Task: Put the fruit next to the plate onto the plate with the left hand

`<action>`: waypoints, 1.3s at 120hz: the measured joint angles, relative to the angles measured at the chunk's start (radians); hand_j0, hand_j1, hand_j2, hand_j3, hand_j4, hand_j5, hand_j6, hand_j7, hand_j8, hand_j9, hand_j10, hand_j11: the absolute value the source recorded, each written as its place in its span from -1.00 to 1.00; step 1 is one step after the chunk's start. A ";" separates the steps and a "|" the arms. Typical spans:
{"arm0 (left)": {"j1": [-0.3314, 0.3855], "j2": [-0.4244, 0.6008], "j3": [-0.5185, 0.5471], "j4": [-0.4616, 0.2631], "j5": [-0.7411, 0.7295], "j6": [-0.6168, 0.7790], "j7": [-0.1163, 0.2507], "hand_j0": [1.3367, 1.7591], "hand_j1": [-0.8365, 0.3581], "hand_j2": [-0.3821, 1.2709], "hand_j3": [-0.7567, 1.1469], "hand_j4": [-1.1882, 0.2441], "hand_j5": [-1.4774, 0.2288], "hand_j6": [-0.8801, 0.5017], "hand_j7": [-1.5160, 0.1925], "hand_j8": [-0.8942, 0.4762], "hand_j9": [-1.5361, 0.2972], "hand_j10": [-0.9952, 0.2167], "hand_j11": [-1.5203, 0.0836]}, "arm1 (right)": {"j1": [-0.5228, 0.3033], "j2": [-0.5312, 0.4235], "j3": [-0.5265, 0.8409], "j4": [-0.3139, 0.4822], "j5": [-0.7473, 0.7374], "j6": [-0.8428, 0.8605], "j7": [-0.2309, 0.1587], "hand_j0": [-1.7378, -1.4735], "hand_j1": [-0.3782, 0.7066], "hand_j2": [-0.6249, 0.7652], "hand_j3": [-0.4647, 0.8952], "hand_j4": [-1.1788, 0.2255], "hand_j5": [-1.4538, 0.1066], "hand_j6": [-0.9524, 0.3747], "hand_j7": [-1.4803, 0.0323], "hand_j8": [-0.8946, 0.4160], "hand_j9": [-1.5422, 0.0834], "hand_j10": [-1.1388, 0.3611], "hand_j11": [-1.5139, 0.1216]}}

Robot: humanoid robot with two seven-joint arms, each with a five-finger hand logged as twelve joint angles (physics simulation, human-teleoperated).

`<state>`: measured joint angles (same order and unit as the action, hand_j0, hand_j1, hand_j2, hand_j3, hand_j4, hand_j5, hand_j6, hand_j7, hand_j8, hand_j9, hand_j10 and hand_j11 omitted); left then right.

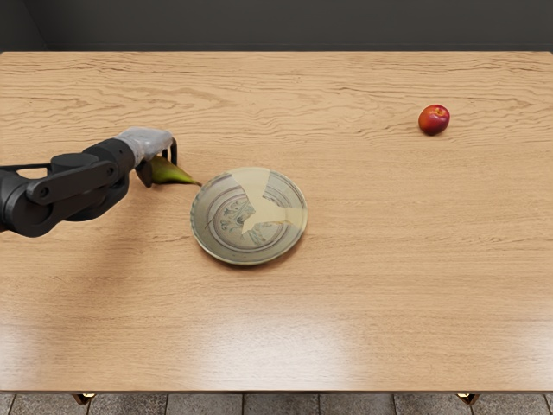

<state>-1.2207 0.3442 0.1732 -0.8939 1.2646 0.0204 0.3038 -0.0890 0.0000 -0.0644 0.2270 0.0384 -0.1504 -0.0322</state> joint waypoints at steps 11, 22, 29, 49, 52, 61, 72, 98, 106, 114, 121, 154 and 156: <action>-0.008 -0.001 0.010 0.002 -0.004 -0.009 0.000 0.48 -0.03 -0.33 -0.20 -0.08 -0.21 -0.34 -0.21 -0.42 -0.25 -0.36 -0.16 | 0.000 0.000 0.000 0.000 0.000 0.000 0.000 -0.40 -0.88 -0.11 -0.32 0.64 0.81 0.39 0.91 0.32 0.85 0.48 0.80; -0.013 -0.002 0.015 0.011 -0.014 -0.029 0.000 0.49 -0.04 -0.33 -0.20 -0.08 -0.22 -0.34 -0.22 -0.39 -0.26 -0.37 -0.18 | 0.000 0.000 0.000 0.000 0.000 0.000 0.000 -0.40 -0.88 -0.11 -0.32 0.64 0.81 0.39 0.91 0.32 0.85 0.48 0.80; -0.011 -0.002 0.014 0.020 -0.015 -0.040 0.000 0.47 -0.06 -0.36 -0.20 -0.06 -0.22 -0.33 -0.24 -0.34 -0.29 -0.37 -0.20 | 0.000 0.000 0.000 0.000 0.000 0.000 0.000 -0.40 -0.88 -0.11 -0.32 0.64 0.81 0.39 0.91 0.32 0.85 0.48 0.80; -0.013 -0.002 0.012 0.030 -0.012 -0.058 0.000 0.45 -0.11 -0.34 -0.20 -0.04 -0.21 -0.27 -0.28 -0.27 -0.33 -0.37 -0.26 | 0.000 0.000 0.000 0.000 0.000 0.000 0.000 -0.40 -0.88 -0.11 -0.32 0.64 0.81 0.39 0.91 0.32 0.85 0.48 0.80; -0.013 -0.002 0.012 0.030 -0.011 -0.061 0.001 0.44 -0.10 -0.35 -0.20 -0.03 -0.21 -0.26 -0.29 -0.27 -0.34 -0.38 -0.27 | 0.000 0.000 0.000 0.000 0.000 0.000 0.000 -0.40 -0.88 -0.11 -0.32 0.64 0.81 0.39 0.91 0.32 0.85 0.48 0.80; -0.015 -0.005 0.012 0.032 -0.010 -0.070 0.001 0.43 -0.08 -0.39 -0.20 -0.01 -0.23 -0.23 -0.31 -0.28 -0.37 -0.40 -0.31 | 0.000 0.000 0.000 0.000 0.000 0.000 0.000 -0.40 -0.88 -0.11 -0.32 0.64 0.81 0.39 0.91 0.32 0.85 0.48 0.80; -0.032 -0.002 0.014 0.027 -0.027 -0.086 0.001 0.44 -0.06 -0.36 -0.20 0.00 -0.29 -0.23 -0.34 -0.30 -0.39 -0.44 -0.32 | 0.000 0.000 0.000 0.000 0.000 0.000 0.000 -0.40 -0.88 -0.11 -0.32 0.64 0.81 0.39 0.91 0.32 0.85 0.48 0.80; -0.092 0.065 0.013 -0.025 -0.110 -0.130 0.008 0.46 -0.11 -0.26 -0.20 0.09 -0.41 -0.19 -0.39 -0.26 -0.43 -0.52 -0.38 | -0.005 0.000 0.000 0.000 0.000 -0.001 0.000 -0.40 -0.88 -0.11 -0.32 0.64 0.81 0.39 0.91 0.32 0.85 0.48 0.80; -0.116 0.106 0.013 -0.049 -0.137 -0.146 0.010 0.46 -0.15 -0.23 -0.20 0.11 -0.43 -0.16 -0.41 -0.24 -0.45 -0.54 -0.39 | -0.006 0.000 0.000 0.000 0.000 -0.001 0.000 -0.40 -0.88 -0.11 -0.32 0.64 0.81 0.39 0.91 0.32 0.85 0.48 0.80; -0.127 0.140 0.012 -0.081 -0.160 -0.161 0.012 0.45 -0.19 -0.22 -0.20 0.16 -0.46 -0.13 -0.42 -0.22 -0.46 -0.55 -0.41 | -0.006 0.000 0.000 0.000 0.000 -0.001 0.000 -0.40 -0.88 -0.11 -0.32 0.64 0.81 0.39 0.91 0.32 0.85 0.48 0.80; -0.144 0.173 0.011 -0.119 -0.184 -0.169 0.017 0.45 -0.21 -0.21 -0.20 0.17 -0.47 -0.12 -0.43 -0.21 -0.48 -0.57 -0.43 | -0.006 0.000 0.000 0.000 0.000 -0.001 0.001 -0.40 -0.88 -0.11 -0.32 0.64 0.81 0.39 0.91 0.32 0.85 0.48 0.80; -0.201 0.189 0.010 -0.223 -0.276 -0.191 0.027 0.45 -0.20 -0.16 -0.20 0.19 -0.50 -0.11 -0.46 -0.20 -0.50 -0.61 -0.46 | -0.007 0.000 0.001 0.000 0.000 -0.001 0.001 -0.40 -0.88 -0.11 -0.32 0.64 0.81 0.39 0.91 0.32 0.85 0.48 0.80; -0.204 0.188 0.010 -0.227 -0.280 -0.191 0.028 0.45 -0.20 -0.17 -0.20 0.18 -0.50 -0.11 -0.47 -0.20 -0.50 -0.61 -0.46 | -0.008 0.000 0.001 0.000 0.000 -0.001 0.001 -0.40 -0.88 -0.11 -0.32 0.64 0.81 0.39 0.91 0.32 0.85 0.48 0.80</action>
<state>-1.4246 0.5326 0.1827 -1.1211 0.9841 -0.1708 0.3315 -0.0967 0.0000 -0.0633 0.2270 0.0386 -0.1518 -0.0307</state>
